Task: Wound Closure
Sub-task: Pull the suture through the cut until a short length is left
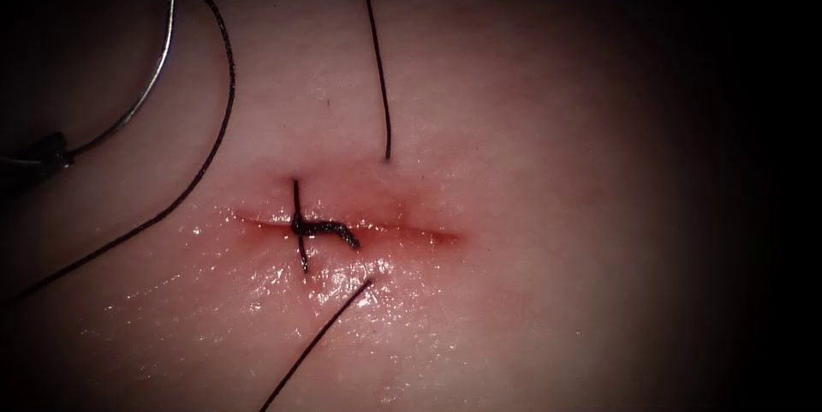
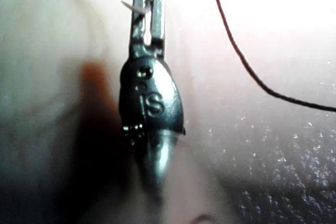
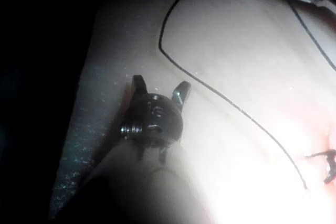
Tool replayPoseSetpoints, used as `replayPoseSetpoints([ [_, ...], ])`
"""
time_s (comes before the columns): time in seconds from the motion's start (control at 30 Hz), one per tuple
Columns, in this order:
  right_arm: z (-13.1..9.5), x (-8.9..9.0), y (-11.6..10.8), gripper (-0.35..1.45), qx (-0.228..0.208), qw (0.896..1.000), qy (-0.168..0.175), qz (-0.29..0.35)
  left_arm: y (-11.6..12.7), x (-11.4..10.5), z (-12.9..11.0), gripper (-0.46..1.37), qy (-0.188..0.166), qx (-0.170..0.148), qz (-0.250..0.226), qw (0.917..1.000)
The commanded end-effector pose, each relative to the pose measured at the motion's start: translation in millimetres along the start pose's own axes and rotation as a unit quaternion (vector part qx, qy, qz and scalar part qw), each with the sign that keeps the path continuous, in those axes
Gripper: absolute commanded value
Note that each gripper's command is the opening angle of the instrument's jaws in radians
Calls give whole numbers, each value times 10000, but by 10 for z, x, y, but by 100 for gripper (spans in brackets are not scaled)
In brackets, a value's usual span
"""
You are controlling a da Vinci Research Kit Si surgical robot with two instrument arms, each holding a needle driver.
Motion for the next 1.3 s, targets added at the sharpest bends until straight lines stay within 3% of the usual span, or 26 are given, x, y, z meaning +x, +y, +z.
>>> replayPoseSetpoints([
  [0.03, -3, 0, 2, 119, 49, 10000, 6, -11, -1, 0, 0, -35, 2, 0, 10, 10000],
  [0.27, -53, -10, 63, 119, -306, 9992, 174, -161, -1, -1, 0, -35, 2, 3, 11, 10000],
  [0.4, -58, -19, 90, 119, -451, 9987, 68, -226, -1, -1, 0, -35, 4, 5, 13, 10000],
  [0.63, -33, -44, 144, 120, -665, 9972, -39, -337, 0, -1, -1, -35, 4, 7, 13, 10000],
  [0.8, -15, -62, 171, 123, -821, 9959, -86, -383, 0, -1, -1, -35, 4, 8, 13, 10000],
  [1.3, 21, -85, 197, 113, -666, 9965, -146, -492, 1, -1, -2, -35, 4, 9, 14, 10000],
])
